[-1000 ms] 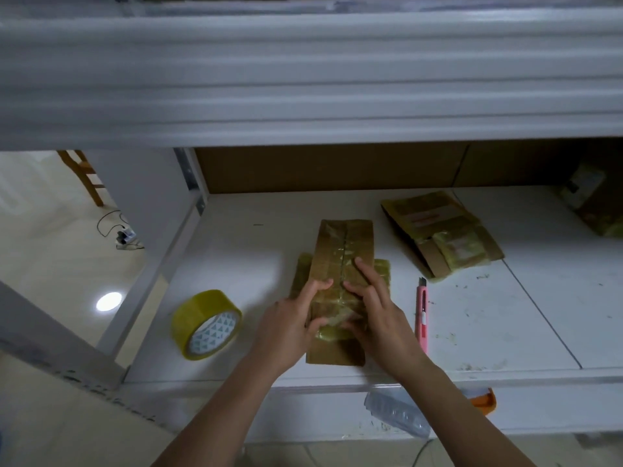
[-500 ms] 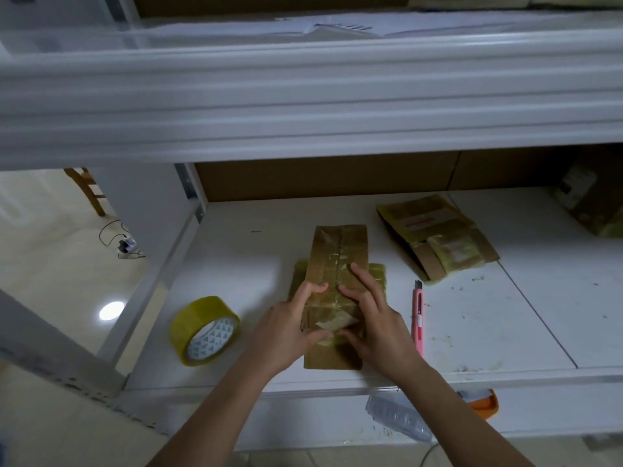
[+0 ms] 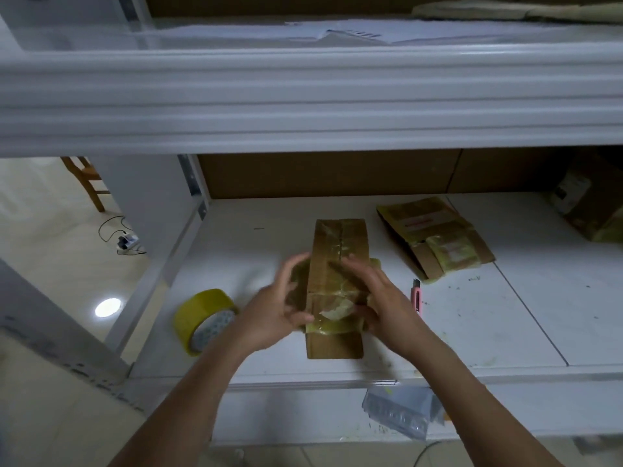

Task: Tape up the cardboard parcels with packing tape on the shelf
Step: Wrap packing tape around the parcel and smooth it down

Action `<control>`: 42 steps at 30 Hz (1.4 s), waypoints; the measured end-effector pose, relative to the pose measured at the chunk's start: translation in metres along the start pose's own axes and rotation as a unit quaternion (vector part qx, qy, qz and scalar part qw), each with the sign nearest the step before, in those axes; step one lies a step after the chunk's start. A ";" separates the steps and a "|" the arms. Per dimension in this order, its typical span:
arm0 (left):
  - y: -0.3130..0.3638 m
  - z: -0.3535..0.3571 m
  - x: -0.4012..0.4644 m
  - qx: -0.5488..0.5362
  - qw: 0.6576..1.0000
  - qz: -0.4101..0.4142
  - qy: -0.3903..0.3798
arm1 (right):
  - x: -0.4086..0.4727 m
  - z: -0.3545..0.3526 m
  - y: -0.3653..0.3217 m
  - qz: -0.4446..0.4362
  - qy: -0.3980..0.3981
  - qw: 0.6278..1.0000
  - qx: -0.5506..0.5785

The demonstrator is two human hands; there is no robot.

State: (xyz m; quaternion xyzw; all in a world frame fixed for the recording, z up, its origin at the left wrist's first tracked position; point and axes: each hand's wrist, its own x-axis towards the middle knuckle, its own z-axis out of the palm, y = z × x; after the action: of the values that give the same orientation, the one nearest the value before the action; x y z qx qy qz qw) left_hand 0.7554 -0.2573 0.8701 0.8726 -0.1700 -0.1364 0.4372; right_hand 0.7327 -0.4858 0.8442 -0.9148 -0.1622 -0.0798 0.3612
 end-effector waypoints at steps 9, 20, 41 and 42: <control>-0.056 -0.070 -0.028 0.153 0.950 -0.213 0.168 | 0.028 0.003 -0.100 -0.034 0.077 0.996 -0.019; -0.088 -0.081 -0.070 -0.141 0.956 -0.160 0.200 | 0.078 0.158 -0.080 0.192 -0.120 0.972 0.070; -0.109 -0.085 -0.079 -0.229 0.948 -0.129 0.179 | 0.104 0.148 -0.085 0.200 -0.299 0.932 0.047; -0.109 -0.085 -0.079 -0.228 0.948 -0.130 0.179 | 0.104 0.148 -0.086 0.189 -0.308 0.932 0.033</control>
State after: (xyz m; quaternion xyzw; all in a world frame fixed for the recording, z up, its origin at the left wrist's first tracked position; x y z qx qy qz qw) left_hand 0.7360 -0.1027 0.8379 0.7745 0.0614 -0.0687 0.6258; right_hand 0.8036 -0.3004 0.8190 -0.8959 -0.0921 0.2808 0.3317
